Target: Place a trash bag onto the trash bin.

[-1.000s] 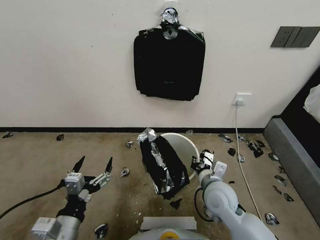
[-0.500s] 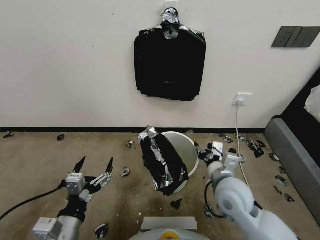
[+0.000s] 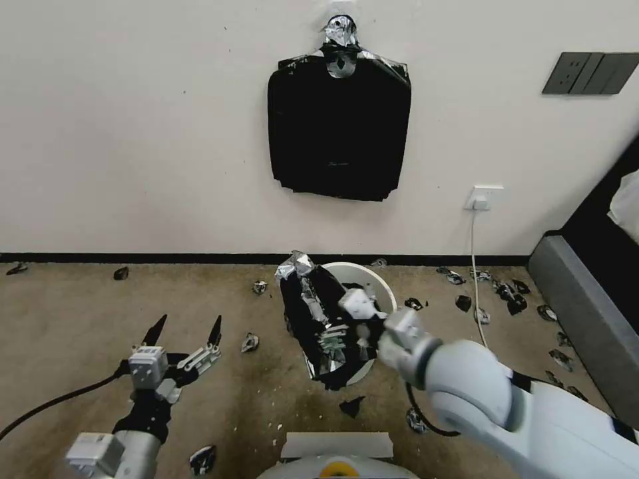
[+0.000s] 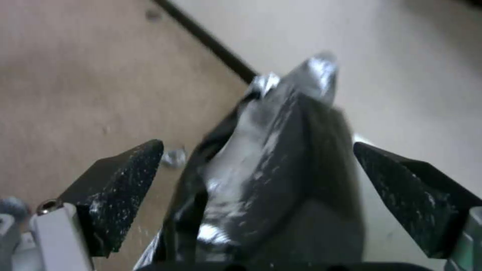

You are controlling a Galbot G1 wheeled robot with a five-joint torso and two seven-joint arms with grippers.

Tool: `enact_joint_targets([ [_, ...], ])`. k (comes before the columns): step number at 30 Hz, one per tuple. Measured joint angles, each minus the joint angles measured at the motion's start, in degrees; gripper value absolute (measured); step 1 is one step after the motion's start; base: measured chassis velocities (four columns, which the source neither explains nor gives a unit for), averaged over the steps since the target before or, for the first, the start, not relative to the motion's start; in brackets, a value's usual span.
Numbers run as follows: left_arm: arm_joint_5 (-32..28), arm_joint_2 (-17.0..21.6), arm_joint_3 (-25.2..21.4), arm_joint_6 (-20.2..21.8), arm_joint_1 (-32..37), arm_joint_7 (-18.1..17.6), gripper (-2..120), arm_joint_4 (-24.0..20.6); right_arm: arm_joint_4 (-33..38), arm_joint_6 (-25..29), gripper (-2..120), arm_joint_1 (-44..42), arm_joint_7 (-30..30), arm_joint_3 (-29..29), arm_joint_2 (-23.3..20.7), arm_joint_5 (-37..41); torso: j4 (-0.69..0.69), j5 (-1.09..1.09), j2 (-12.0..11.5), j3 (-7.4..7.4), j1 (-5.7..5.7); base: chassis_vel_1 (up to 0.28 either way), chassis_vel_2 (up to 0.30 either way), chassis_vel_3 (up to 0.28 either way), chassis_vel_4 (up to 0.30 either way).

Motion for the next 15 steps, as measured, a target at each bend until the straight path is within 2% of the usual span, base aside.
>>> enact_joint_targets([
  [1,0.0,0.0,0.0,0.0,0.0,0.0,100,0.0,0.0,0.0,100,0.0,0.0,0.0,0.0,0.0,0.0,0.0,0.0,0.0,0.0,0.0,0.0,0.0,0.0],
  [2,0.12,-0.02,0.16,0.01,-0.16,-0.01,100,0.01,-1.0,-2.11,100,1.83,2.45,-2.52,1.21,-0.81,0.0,0.02,0.0,0.0,0.0,0.0,0.0,0.0,0.0],
  [4,0.33,-0.04,0.49,0.01,-0.44,0.0,100,0.07,-2.6,-2.78,100,3.38,4.41,-4.88,2.24,-4.57,0.0,0.01,0.0,0.0,0.0,0.0,0.0,0.0,0.0],
  [7,0.51,-0.03,0.6,0.02,-0.54,0.0,100,0.07,-3.05,-2.83,99,3.92,4.94,-5.72,2.27,-6.07,0.0,0.01,0.0,0.0,0.0,0.0,0.0,0.0,0.0],
  [10,0.67,0.23,0.78,0.05,-0.72,0.0,100,0.12,-3.31,-2.85,86,4.21,5.8,-7.25,0.5,-8.14,0.0,0.01,0.0,0.0,0.0,0.0,0.0,0.0,0.0],
  [12,0.65,0.31,0.79,0.05,-0.8,0.0,100,0.18,-3.26,-2.85,84,4.04,5.8,-7.45,-0.09,-8.43,-0.01,0.01,0.0,0.0,0.0,0.0,0.0,0.0,0.0],
  [14,0.47,0.43,0.83,0.05,-1.05,0.0,100,0.44,-3.02,-2.83,74,3.61,5.8,-7.56,-0.93,-9.9,-0.02,0.01,0.0,0.0,0.0,0.0,0.0,0.0,0.0],
  [15,0.47,0.43,0.83,0.05,-1.05,0.0,100,0.44,-3.02,-2.83,74,3.61,5.8,-7.56,-0.93,-9.9,-0.02,0.01,0.0,0.0,0.0,0.0,0.0,0.0,0.0],
])
